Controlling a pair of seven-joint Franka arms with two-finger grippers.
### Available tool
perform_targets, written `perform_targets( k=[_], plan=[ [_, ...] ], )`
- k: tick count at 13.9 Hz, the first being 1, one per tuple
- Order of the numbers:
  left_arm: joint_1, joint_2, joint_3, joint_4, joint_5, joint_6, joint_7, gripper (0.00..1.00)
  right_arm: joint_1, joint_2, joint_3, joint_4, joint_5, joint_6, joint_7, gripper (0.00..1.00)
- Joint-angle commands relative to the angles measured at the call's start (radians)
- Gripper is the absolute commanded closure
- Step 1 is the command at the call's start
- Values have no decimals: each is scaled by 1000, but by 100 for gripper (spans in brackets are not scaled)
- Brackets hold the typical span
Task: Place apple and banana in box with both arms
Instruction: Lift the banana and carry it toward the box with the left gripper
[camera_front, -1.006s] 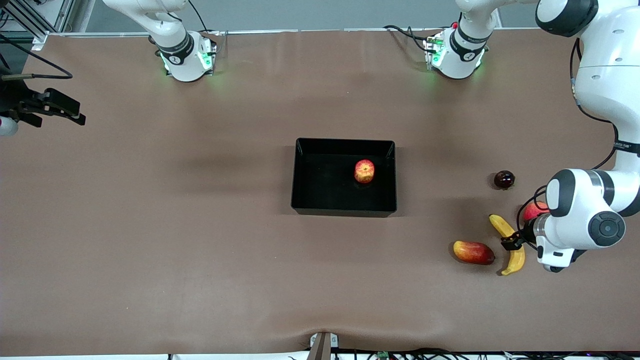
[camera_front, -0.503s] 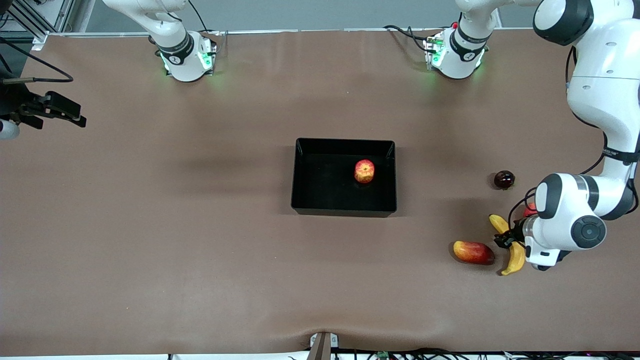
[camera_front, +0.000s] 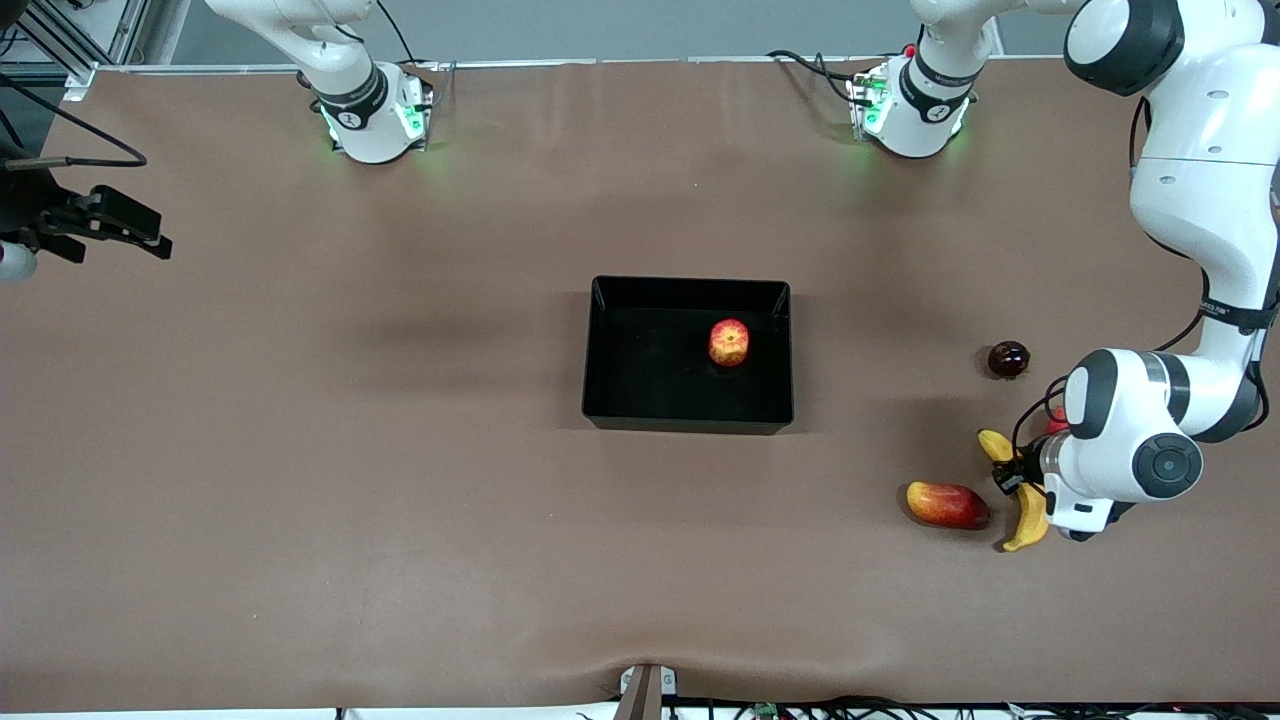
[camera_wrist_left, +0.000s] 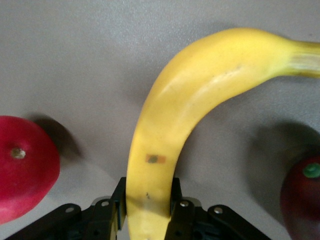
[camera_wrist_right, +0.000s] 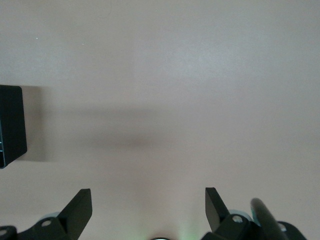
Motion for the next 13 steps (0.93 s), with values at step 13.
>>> perform_targets(
  k=[13],
  plan=[
    [-34, -222, -366, 1, 10, -291, -313, 100, 13, 16, 0, 6, -20, -3, -6, 0]
  ],
)
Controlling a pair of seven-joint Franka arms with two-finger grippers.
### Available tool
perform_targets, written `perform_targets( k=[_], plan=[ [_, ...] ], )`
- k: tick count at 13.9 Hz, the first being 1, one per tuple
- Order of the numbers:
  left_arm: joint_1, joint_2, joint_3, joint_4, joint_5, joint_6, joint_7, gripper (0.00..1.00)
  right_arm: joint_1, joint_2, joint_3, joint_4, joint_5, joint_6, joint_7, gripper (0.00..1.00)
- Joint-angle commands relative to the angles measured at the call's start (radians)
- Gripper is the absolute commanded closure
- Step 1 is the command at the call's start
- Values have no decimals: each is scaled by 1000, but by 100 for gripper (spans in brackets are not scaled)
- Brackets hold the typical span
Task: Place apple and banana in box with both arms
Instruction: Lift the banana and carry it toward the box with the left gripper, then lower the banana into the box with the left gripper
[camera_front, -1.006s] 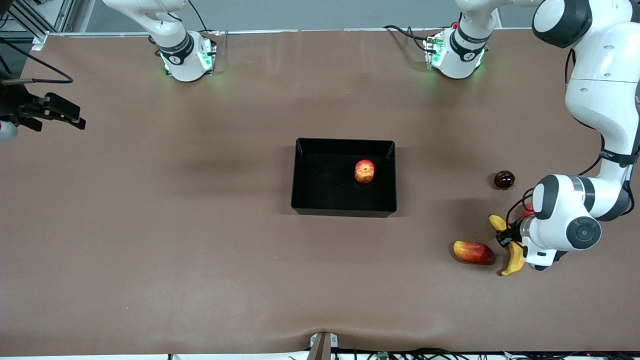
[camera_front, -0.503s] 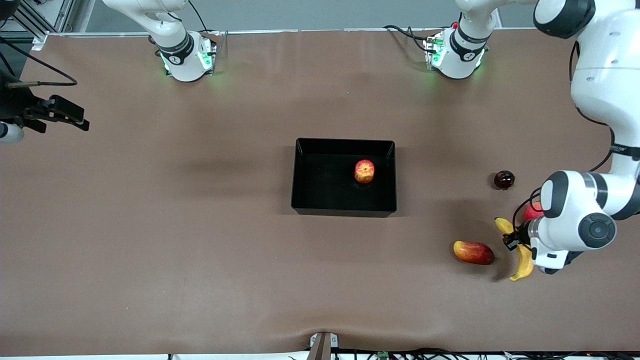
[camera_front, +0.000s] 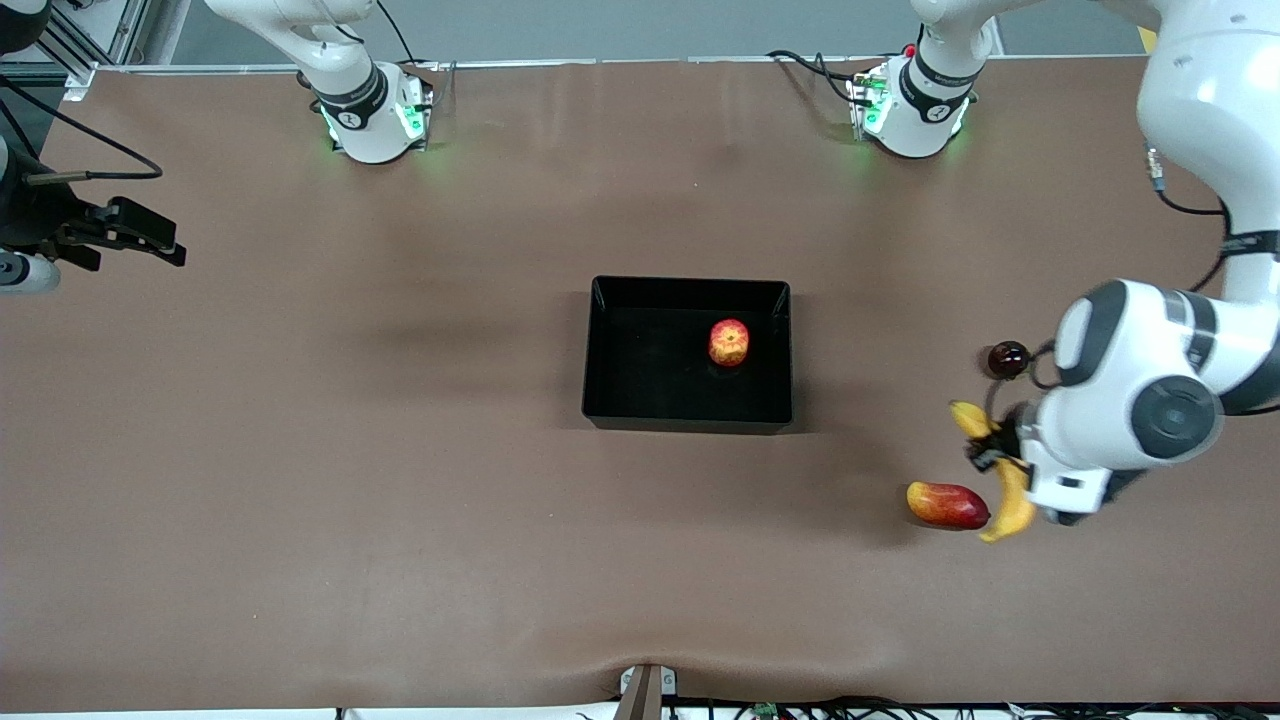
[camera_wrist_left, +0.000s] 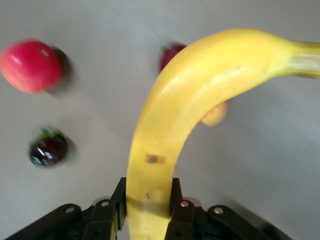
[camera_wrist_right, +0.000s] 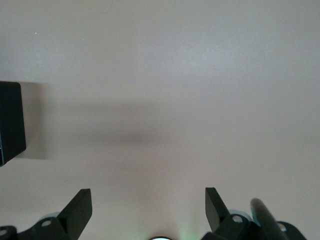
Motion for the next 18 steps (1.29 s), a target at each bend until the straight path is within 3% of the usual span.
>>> perform_targets(
  k=[1, 5, 8, 10, 13, 18],
  plan=[
    [-65, -11, -83, -17, 8, -15, -148, 100, 4, -1, -1, 11, -20, -4, -6, 0],
    [-307, 13, -81, -8, 17, 1, -270, 100, 7, -1, -1, 12, -24, 2, -6, 0],
    [-463, 59, -74, -8, 17, 101, -331, 100, 7, -1, -1, 12, -23, 3, -6, 0],
    [-557, 84, -28, -8, 13, 181, -355, 100, 9, -1, -1, 12, -20, 2, -6, 0],
    [-645, 122, 36, -8, 7, 279, -360, 100, 9, -1, -1, 17, -20, 2, -6, 0],
    [-660, 175, 44, -17, 11, 284, -359, 100, 9, -1, -1, 15, -15, 3, -4, 0]
  ],
)
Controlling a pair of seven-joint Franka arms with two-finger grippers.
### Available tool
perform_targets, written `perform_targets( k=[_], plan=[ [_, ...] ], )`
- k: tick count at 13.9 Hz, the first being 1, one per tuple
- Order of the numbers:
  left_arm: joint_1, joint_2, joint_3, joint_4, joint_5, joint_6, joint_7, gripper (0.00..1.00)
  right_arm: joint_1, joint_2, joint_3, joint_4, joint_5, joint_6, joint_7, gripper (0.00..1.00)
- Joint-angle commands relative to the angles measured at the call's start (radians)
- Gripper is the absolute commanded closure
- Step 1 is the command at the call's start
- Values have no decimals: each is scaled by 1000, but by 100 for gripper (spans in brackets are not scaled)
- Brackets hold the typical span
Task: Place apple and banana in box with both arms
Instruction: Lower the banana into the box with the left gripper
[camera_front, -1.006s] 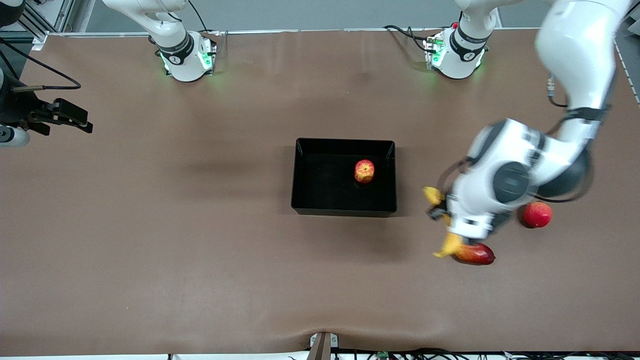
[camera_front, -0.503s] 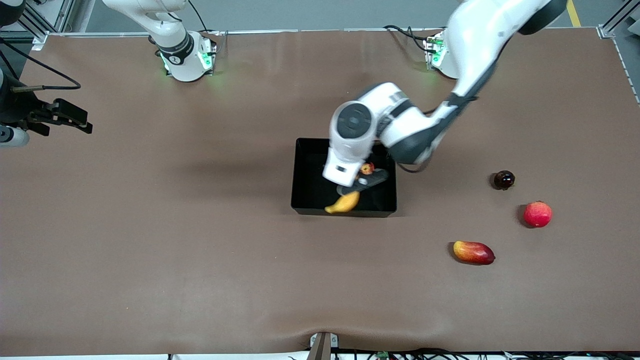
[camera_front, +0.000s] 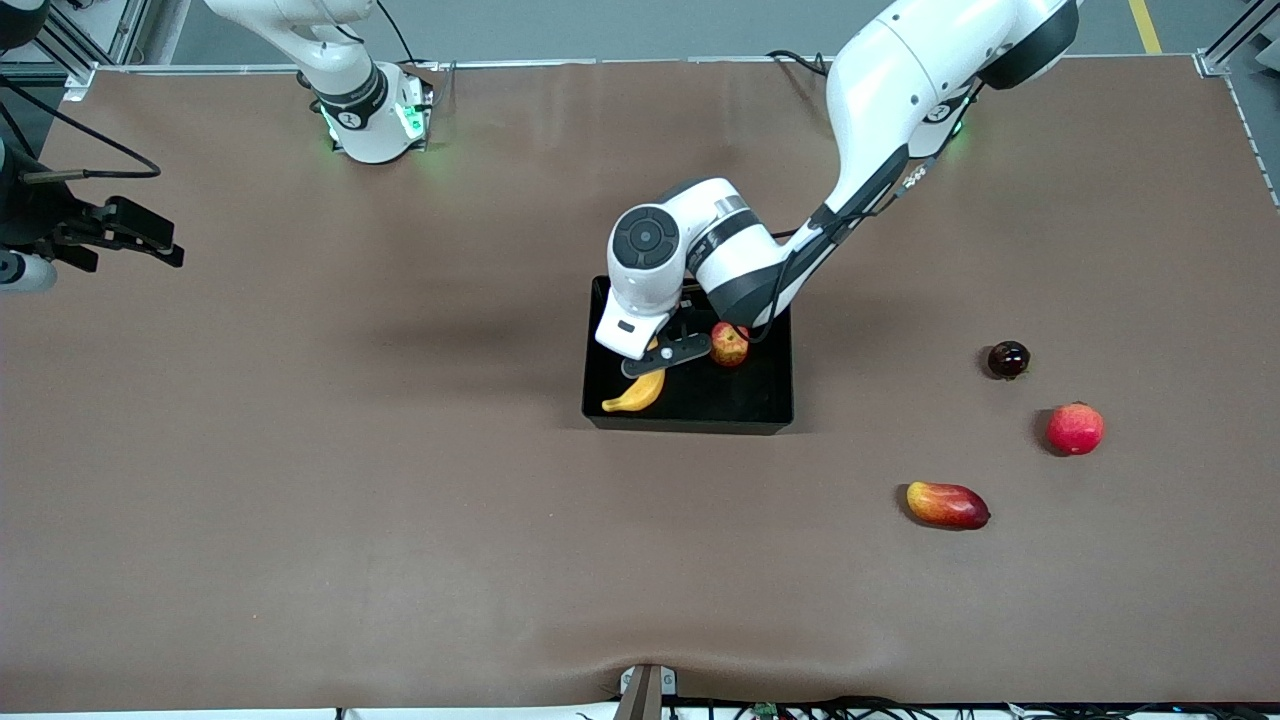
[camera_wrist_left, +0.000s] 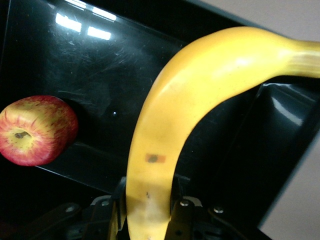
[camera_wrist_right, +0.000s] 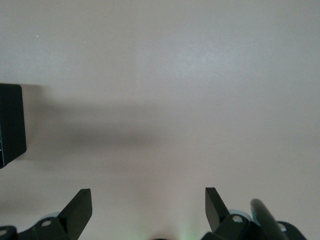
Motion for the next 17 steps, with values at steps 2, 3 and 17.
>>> perform_targets(
  k=[2, 3, 17],
  plan=[
    [-12, 45, 5, 3, 11, 10, -8, 100, 7, -1, -2, 10, -14, -2, -4, 0],
    [-16, 59, 9, 3, 11, 10, -8, 100, 7, -1, -2, 10, -14, -3, -4, 0],
    [0, -63, 118, 17, 86, -35, 35, 0, 11, -1, 0, 11, -14, -5, -4, 0]
  ],
)
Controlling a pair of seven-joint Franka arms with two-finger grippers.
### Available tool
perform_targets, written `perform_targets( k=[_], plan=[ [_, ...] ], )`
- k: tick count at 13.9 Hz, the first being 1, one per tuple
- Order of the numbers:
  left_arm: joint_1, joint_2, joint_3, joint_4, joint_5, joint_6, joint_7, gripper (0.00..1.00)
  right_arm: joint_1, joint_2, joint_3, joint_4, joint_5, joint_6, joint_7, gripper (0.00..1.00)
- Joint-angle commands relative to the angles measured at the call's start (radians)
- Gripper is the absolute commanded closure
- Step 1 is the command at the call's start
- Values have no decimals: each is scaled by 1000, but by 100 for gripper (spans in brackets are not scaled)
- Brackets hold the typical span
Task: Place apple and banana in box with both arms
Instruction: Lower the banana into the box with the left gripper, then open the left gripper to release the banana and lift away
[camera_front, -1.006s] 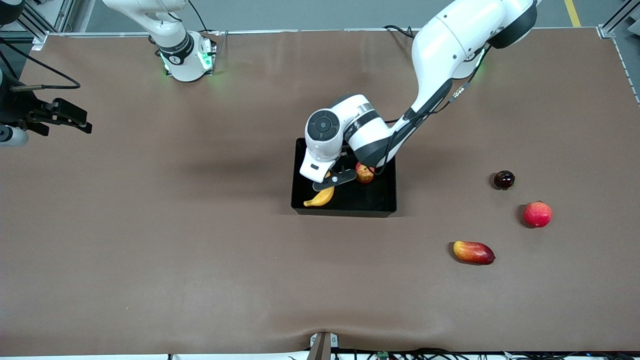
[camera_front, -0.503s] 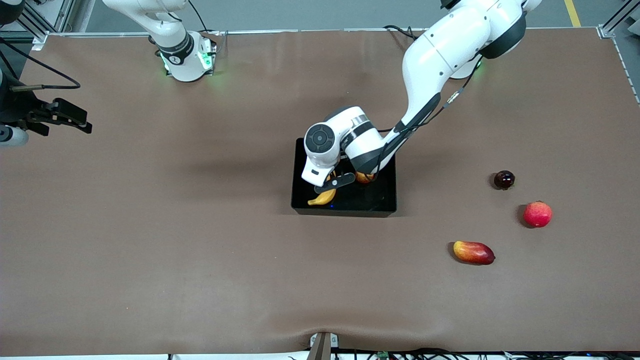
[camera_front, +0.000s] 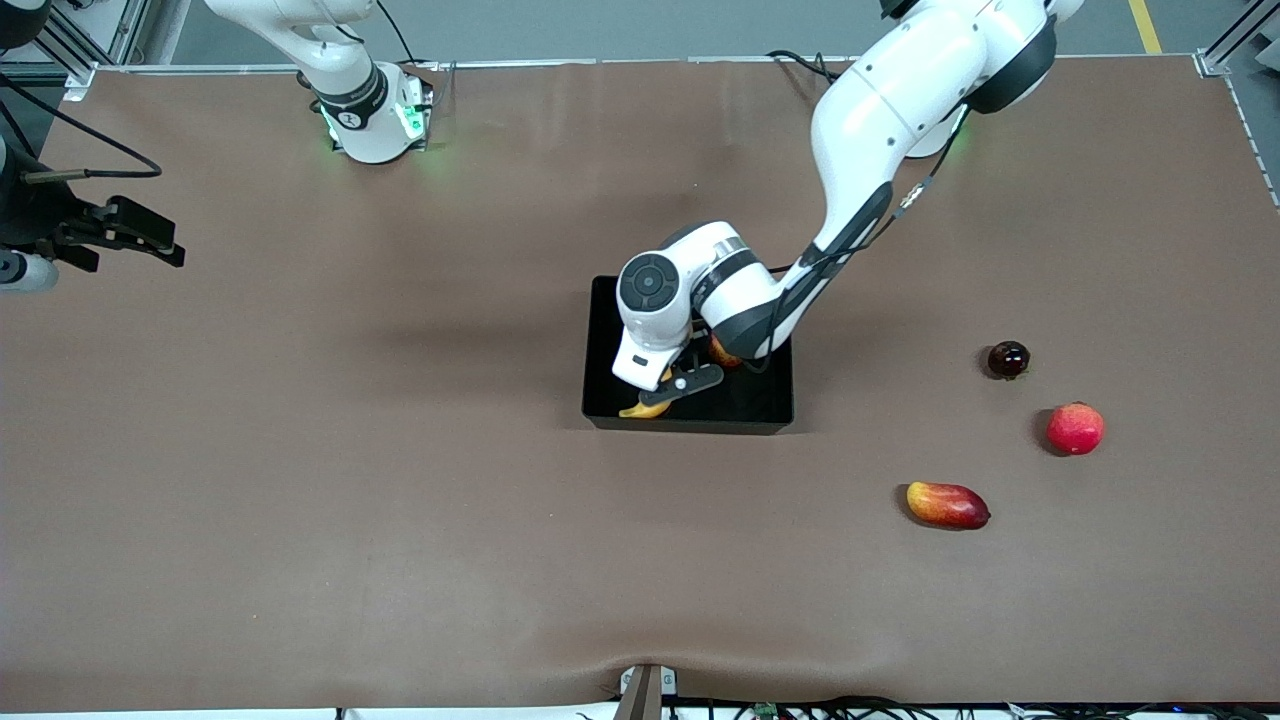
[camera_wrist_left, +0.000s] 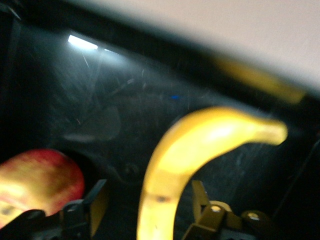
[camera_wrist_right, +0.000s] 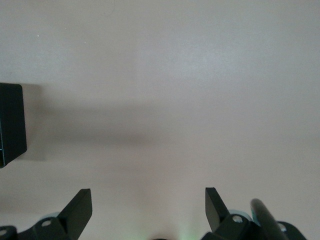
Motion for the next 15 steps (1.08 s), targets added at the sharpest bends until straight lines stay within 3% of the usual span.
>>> perform_targets(
  k=[1, 4, 8, 15],
  plan=[
    [63, -153, 1, -27, 6, -91, 45, 0, 11, -1, -1, 11, -14, -2, -3, 0],
    [178, -295, -2, -27, -34, -225, 250, 0, 15, -1, -1, 9, -14, 0, -1, 0],
    [364, -428, -1, -27, -179, -311, 489, 0, 15, -1, -2, 9, -14, -2, -1, 0],
    [505, -599, 1, -25, -187, -476, 792, 0, 15, -1, -1, 9, -14, -2, 3, 0]
  ],
)
